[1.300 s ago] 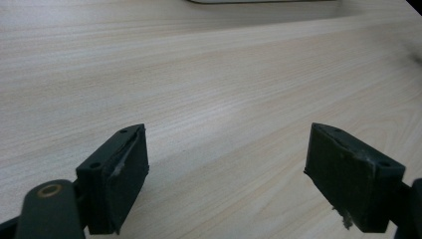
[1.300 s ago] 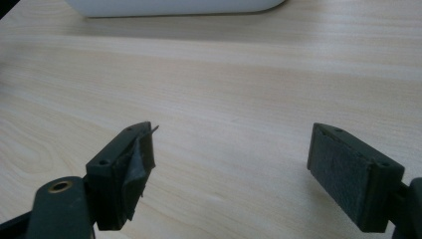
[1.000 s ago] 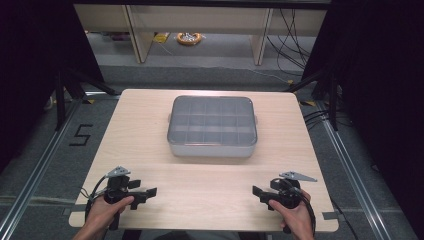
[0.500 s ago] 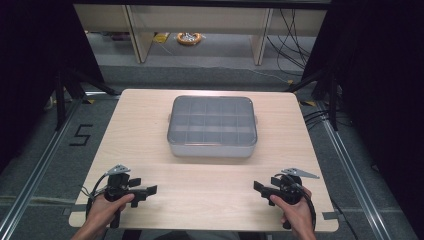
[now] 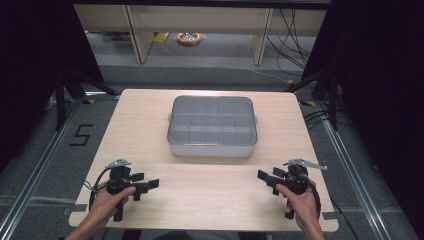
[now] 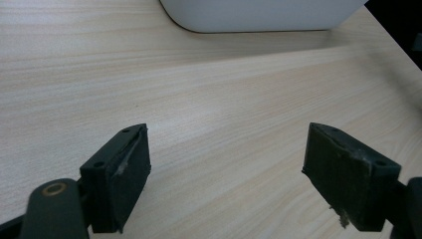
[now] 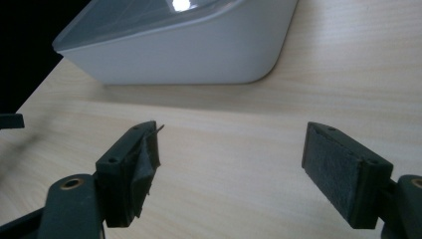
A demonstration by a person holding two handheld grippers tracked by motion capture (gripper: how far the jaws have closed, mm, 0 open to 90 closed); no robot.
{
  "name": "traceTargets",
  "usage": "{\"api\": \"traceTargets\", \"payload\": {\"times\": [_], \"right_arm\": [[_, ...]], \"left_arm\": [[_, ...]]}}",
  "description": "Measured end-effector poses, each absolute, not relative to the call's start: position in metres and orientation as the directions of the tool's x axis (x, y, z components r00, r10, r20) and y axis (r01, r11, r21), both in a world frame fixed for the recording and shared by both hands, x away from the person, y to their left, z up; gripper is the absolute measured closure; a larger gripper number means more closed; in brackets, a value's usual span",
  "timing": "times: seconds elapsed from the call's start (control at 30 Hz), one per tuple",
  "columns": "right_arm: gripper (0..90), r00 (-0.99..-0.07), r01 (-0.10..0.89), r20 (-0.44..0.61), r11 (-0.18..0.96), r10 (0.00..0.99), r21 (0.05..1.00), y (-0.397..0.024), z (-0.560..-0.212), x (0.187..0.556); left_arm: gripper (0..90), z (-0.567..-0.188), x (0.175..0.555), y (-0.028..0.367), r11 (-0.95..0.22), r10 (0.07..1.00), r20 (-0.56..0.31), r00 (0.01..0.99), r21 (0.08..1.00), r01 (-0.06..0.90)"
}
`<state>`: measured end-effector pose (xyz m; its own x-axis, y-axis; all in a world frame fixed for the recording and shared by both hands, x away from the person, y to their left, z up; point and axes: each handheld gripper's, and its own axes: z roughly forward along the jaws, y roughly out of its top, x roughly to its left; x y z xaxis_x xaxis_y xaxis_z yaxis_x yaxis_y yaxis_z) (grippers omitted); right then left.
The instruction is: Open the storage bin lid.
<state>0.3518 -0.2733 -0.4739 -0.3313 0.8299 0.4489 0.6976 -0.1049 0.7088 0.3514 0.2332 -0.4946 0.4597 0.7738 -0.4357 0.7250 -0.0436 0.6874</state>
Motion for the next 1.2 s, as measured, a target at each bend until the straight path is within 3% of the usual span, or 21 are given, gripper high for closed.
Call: {"api": "traceTargets", "payload": {"times": [0.27, 0.33, 0.47, 0.63, 0.7, 1.17, 1.2], "right_arm": [[25.3, -0.333, 0.679, 0.46, -0.129, 0.823, 0.723, -0.276, -0.461, 0.368], [26.1, -0.356, 0.648, 0.422, -0.105, 0.834, 0.754, -0.277, -0.458, 0.379], [27.1, -0.324, 0.678, 0.477, -0.15, 0.817, 0.719, -0.275, -0.449, 0.391], [29.1, -0.35, 0.651, 0.433, -0.116, 0.831, 0.75, -0.281, -0.448, 0.409], [30.9, -0.323, 0.671, 0.481, -0.161, 0.815, 0.723, -0.28, -0.444, 0.418], [38.9, -0.319, 0.64, 0.449, -0.16, 0.835, 0.752, -0.289, -0.436, 0.462], [40.1, -0.281, 0.672, 0.497, -0.202, 0.821, 0.713, -0.286, -0.433, 0.462]], "left_arm": [[17.9, -0.489, 0.361, 0.233, -0.04, 0.771, -0.436, 0.465, 0.695, 0.718], [17.8, -0.484, 0.367, 0.232, -0.023, 0.766, -0.445, 0.464, 0.703, 0.711], [19.0, -0.477, 0.378, 0.234, -0.009, 0.76, -0.457, 0.461, 0.703, 0.711], [21.0, -0.472, 0.392, 0.237, 0.013, 0.765, -0.465, 0.446, 0.703, 0.711], [21.4, -0.468, 0.401, 0.238, 0.022, 0.762, -0.476, 0.439, 0.698, 0.716], [19.8, -0.452, 0.448, 0.229, 0.071, 0.77, -0.497, 0.4, 0.69, 0.72], [19.8, -0.45, 0.454, 0.226, 0.072, 0.774, -0.495, 0.394, 0.688, 0.722]]}}
